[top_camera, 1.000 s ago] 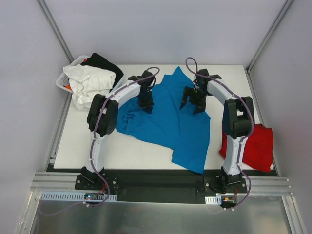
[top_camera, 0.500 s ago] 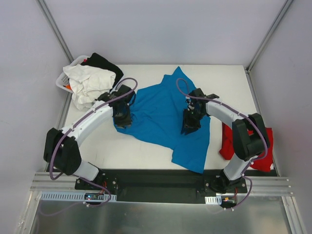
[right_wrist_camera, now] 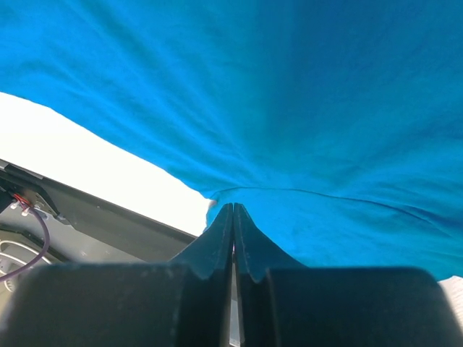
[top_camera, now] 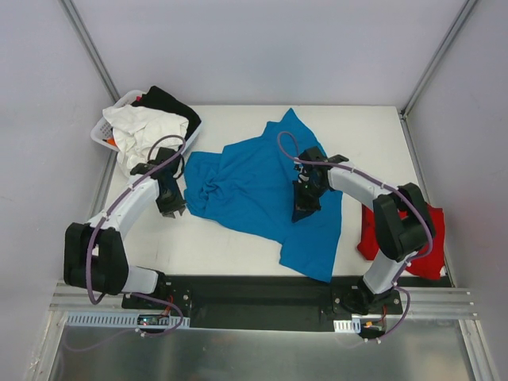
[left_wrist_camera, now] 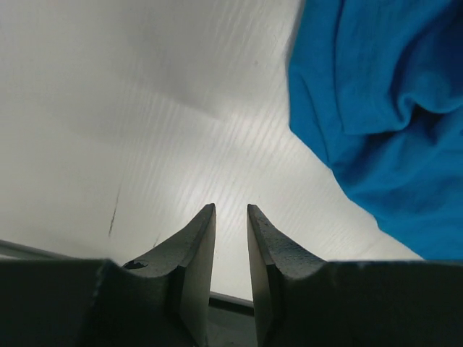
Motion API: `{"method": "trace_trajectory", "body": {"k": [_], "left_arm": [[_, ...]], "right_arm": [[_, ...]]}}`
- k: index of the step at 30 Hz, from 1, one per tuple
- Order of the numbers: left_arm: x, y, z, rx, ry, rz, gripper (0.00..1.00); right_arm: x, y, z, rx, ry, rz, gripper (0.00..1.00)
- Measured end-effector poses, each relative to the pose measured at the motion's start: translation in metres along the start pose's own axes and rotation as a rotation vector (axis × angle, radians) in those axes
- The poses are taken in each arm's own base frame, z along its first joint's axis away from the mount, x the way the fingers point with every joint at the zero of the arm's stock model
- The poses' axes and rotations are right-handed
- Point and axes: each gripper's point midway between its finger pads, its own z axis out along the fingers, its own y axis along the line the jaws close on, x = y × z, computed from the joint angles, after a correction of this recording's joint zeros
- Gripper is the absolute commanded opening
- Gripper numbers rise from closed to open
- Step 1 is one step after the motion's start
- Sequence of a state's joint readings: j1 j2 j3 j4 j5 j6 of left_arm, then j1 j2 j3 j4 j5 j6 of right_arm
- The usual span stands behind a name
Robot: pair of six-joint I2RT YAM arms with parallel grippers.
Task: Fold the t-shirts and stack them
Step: Flatten the tshirt out
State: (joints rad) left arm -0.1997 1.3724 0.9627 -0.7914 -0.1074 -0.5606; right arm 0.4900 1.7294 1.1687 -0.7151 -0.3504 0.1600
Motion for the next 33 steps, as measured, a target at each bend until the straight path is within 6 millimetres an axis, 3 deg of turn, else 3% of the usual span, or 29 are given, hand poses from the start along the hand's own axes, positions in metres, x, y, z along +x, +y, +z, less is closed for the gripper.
{"method": "trace_trajectory", "body": {"k": [4, 6, 9, 13, 19, 29, 33], "left_arm": [[-0.013, -0.005, 0.011, 0.030, -0.008, 0.004, 0.26], [-0.014, -0.014, 0.020, 0.057, 0.017, 0.020, 0.47], [-0.016, -0.030, 0.034, 0.108, 0.061, 0.045, 0.56], [-0.028, -0.047, 0.044, 0.155, 0.075, 0.063, 0.56], [-0.050, -0.056, 0.048, 0.158, 0.027, 0.096, 0.52], [-0.079, -0.017, 0.057, 0.081, -0.028, 0.014, 0.51], [-0.075, -0.015, 0.064, 0.095, -0.024, 0.011, 0.52]], "right_arm": [[0.003, 0.000, 0.001, 0.008, 0.006, -0.005, 0.05], [0.003, 0.000, 0.001, 0.015, 0.007, -0.008, 0.05], [0.006, -0.001, 0.001, 0.026, 0.012, -0.012, 0.04], [0.007, -0.003, 0.001, 0.039, 0.016, -0.011, 0.04], [0.009, -0.005, -0.003, 0.051, 0.003, -0.012, 0.04], [0.022, -0.014, -0.007, 0.078, 0.018, -0.006, 0.04], [0.023, -0.016, -0.007, 0.090, 0.020, -0.008, 0.05]]}}
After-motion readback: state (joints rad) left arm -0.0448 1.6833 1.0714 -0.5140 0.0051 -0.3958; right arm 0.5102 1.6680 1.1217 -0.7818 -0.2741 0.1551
